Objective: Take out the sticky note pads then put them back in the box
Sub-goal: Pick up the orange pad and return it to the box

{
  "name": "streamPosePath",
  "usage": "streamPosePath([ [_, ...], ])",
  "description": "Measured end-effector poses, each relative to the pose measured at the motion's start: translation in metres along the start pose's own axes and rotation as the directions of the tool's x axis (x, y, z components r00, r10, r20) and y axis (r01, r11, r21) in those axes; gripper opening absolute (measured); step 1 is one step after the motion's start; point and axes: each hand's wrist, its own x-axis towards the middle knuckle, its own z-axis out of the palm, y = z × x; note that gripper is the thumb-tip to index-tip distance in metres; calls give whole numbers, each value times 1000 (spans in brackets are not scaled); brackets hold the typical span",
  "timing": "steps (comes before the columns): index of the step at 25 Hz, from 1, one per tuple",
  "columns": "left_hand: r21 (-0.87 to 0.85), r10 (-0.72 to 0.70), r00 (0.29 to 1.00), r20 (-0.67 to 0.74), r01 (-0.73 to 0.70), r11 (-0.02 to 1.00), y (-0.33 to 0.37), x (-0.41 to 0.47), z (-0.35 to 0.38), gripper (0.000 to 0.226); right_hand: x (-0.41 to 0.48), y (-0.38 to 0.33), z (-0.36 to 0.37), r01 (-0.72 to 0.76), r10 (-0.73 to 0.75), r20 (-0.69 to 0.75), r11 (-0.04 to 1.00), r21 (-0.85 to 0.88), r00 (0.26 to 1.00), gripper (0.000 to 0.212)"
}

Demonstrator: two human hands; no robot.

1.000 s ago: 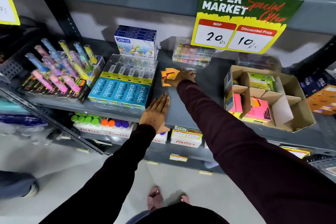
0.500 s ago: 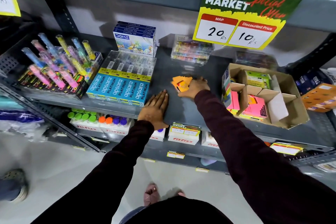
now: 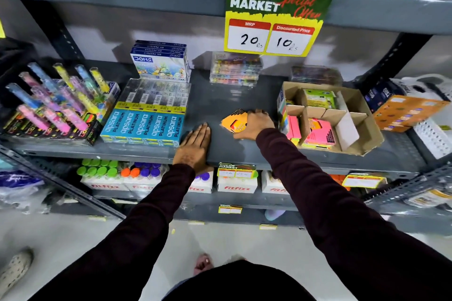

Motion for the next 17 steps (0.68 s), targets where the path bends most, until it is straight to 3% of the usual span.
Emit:
streamPosePath([
  [4, 39, -11, 1000, 10, 11, 999, 0, 0, -2, 114, -12, 10, -8, -44, 56, -118, 994, 99, 991, 65],
  [11, 78, -27, 999, 36, 24, 997, 1, -1, -1, 113, -9, 4, 4, -39, 39, 1, 997, 63, 999, 87],
  [17, 172, -19, 999, -29, 24, 985, -7, -16, 12, 90, -15, 11, 11, -55, 55, -61, 998, 5, 997, 85],
])
